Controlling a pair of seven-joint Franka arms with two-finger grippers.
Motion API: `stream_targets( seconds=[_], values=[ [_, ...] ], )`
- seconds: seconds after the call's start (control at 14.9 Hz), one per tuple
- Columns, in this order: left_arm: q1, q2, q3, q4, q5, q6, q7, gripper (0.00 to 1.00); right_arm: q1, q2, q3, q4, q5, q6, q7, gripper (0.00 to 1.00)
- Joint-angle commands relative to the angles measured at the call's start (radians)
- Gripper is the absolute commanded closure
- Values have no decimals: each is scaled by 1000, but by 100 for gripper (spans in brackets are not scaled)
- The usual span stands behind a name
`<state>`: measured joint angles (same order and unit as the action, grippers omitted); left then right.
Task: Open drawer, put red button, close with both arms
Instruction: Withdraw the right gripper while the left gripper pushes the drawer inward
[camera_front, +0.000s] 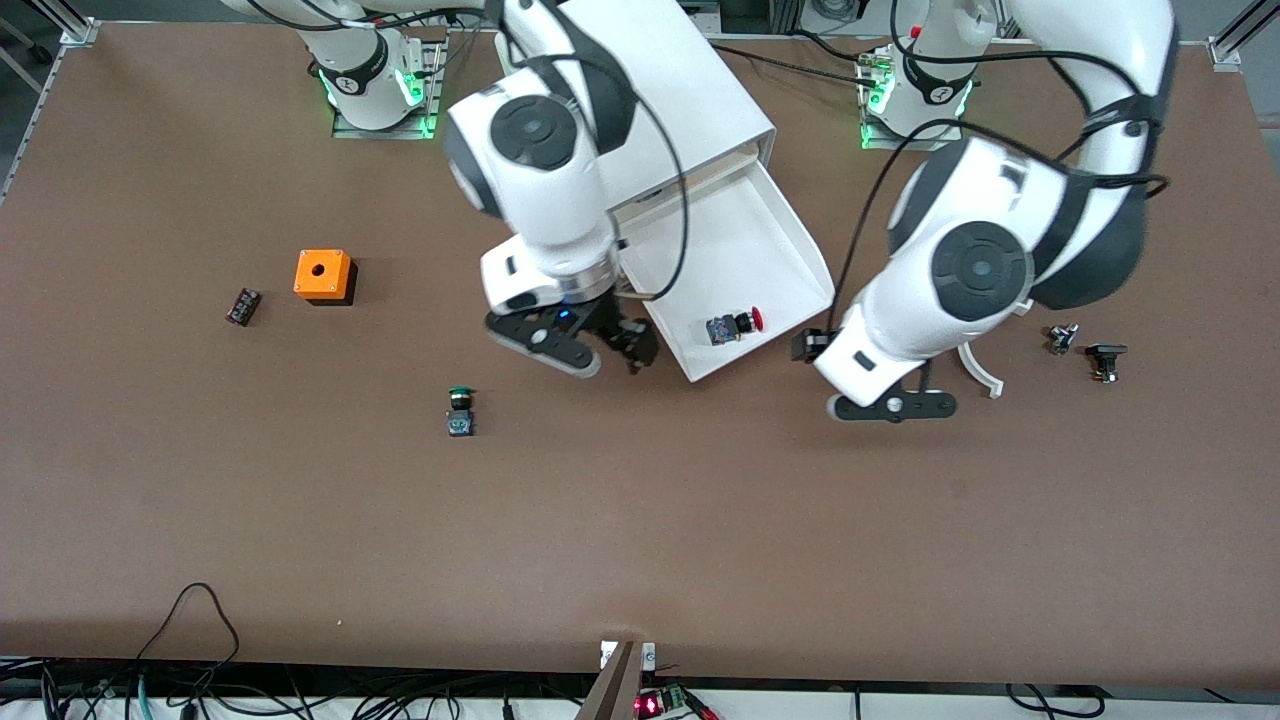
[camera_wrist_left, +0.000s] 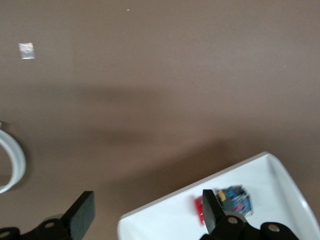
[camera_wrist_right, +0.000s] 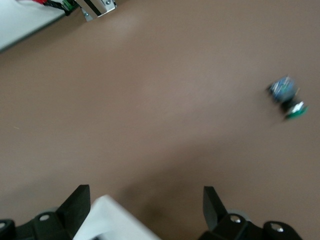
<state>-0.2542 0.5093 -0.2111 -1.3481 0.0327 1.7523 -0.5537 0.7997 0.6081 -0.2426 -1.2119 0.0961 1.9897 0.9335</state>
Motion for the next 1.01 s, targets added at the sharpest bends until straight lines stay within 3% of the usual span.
stream_targets(
  seconds=[0.0, 0.27, 0.4, 0.54, 0.94],
  values=[
    [-19, -25, 4, -129, 33, 177, -103, 6, -68, -131, -4, -208, 14, 49, -272, 0],
    [-42, -23, 4, -242, 55, 318, -208, 9, -134, -264, -75, -455, 16, 173, -594, 0],
    [-60, -22, 4, -275, 139, 337, -270, 9, -157, -310, -113, -544, 16, 222, -723, 0],
    [-79, -21, 2, -308, 147, 361, -343, 9, -165, -349, -164, -609, 16, 260, -844, 0],
    [-121, -41, 2, -414, 148, 446, -431, 12, -166, -441, -274, -633, 16, 195, -978, 0]
  ],
)
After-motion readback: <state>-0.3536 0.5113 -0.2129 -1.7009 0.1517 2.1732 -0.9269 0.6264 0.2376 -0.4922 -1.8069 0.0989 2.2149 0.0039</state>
